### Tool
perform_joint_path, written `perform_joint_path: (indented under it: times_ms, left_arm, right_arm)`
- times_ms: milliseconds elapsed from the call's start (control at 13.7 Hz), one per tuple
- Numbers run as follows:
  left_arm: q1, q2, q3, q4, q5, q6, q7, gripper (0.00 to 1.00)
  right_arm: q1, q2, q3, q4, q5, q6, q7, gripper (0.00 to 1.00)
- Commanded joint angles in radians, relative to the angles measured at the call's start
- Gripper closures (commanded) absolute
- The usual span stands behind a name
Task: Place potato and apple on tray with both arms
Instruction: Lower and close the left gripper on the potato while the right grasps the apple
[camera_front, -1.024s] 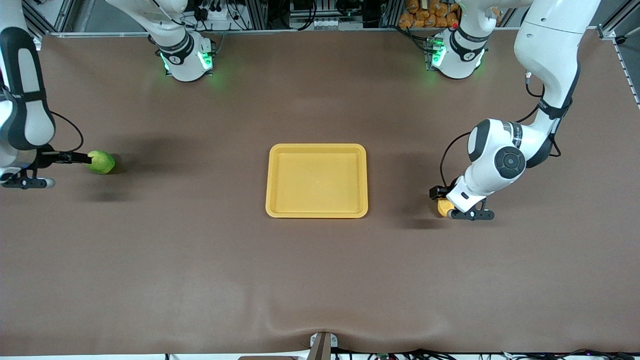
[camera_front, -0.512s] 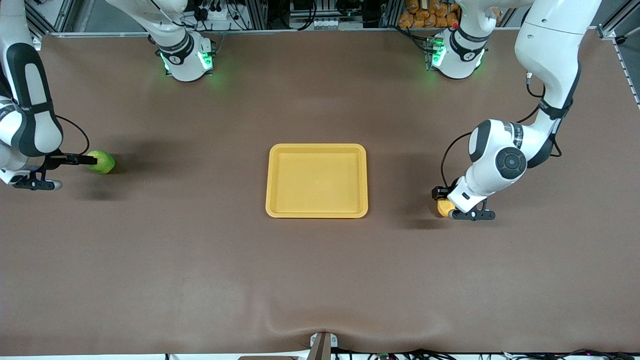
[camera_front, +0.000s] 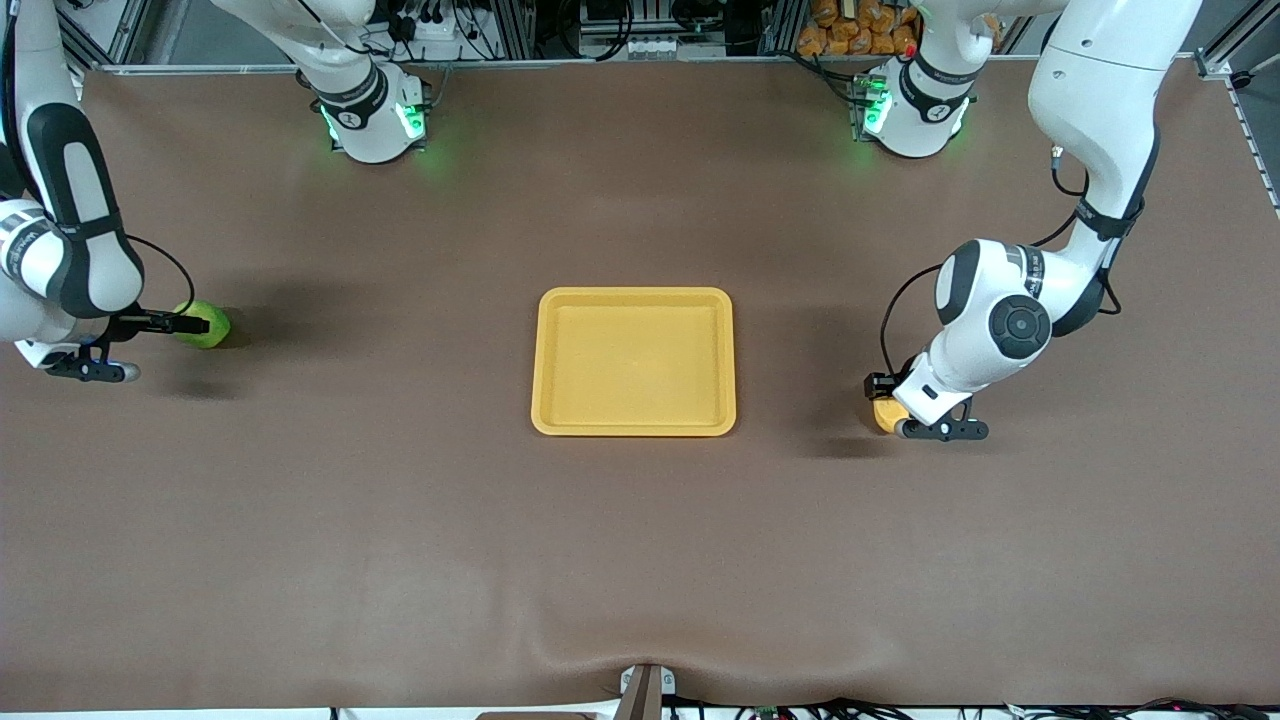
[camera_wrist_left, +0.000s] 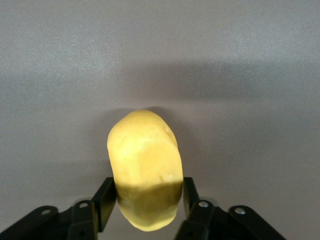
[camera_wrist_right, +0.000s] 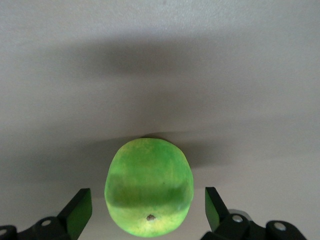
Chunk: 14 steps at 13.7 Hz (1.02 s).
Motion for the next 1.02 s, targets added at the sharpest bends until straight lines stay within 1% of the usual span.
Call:
perform_joint_path:
  times_ms: [0,146,220,439,512,585,659,732,805,878,951]
  left_arm:
    - [0.002,0.001,-0.002,-0.005,0.019,0.017,-0.002,0.53]
    - [0.0,-0.004,-0.002,-0.005,0.019,0.016,0.0,0.64]
    - [-0.004,-0.01,-0.002,-0.005,0.019,0.013,0.003,0.67]
    - [-0.009,-0.031,-0.002,-0.005,0.019,-0.016,0.003,0.72]
    - [-0.011,-0.036,-0.002,-0.005,0.019,-0.019,0.004,0.74]
    - [-0.011,-0.04,-0.002,-0.005,0.019,-0.019,0.004,0.76]
    - [-0.018,-0.042,-0.004,-0.003,0.019,-0.019,0.004,0.8]
    - [-0.03,-0.045,-0.004,-0.003,0.019,-0.021,0.004,0.88]
    - [-0.032,-0.05,-0.004,-0.001,0.019,-0.025,0.004,0.98]
    - [-0.037,-0.051,-0.004,0.0,0.019,-0.029,0.003,1.0]
    - [-0.044,-0.054,-0.002,0.0,0.019,-0.039,0.003,1.0]
  right_arm:
    - [-0.021,-0.001,0.01,-0.025,0.025,0.022,0.007,0.0]
    - [-0.023,0.011,0.01,-0.031,0.029,0.044,0.007,0.0]
    - [-0.024,0.016,0.01,-0.032,0.029,0.053,0.007,0.0]
    - [-0.029,0.027,0.01,-0.035,0.029,0.065,0.007,0.0]
    - [-0.029,0.027,0.011,-0.035,0.029,0.065,0.006,0.02]
    - [-0.027,0.027,0.011,-0.035,0.029,0.064,0.006,0.23]
    - [-0.026,0.027,0.011,-0.035,0.029,0.061,0.001,0.48]
    - [-0.024,0.025,0.011,-0.034,0.029,0.055,-0.005,0.69]
    - [-0.023,0.021,0.011,-0.032,0.029,0.048,-0.007,0.86]
    - [-0.021,0.018,0.011,-0.028,0.029,0.032,-0.01,0.98]
    - [-0.014,0.008,0.011,-0.019,0.029,0.006,-0.01,1.0]
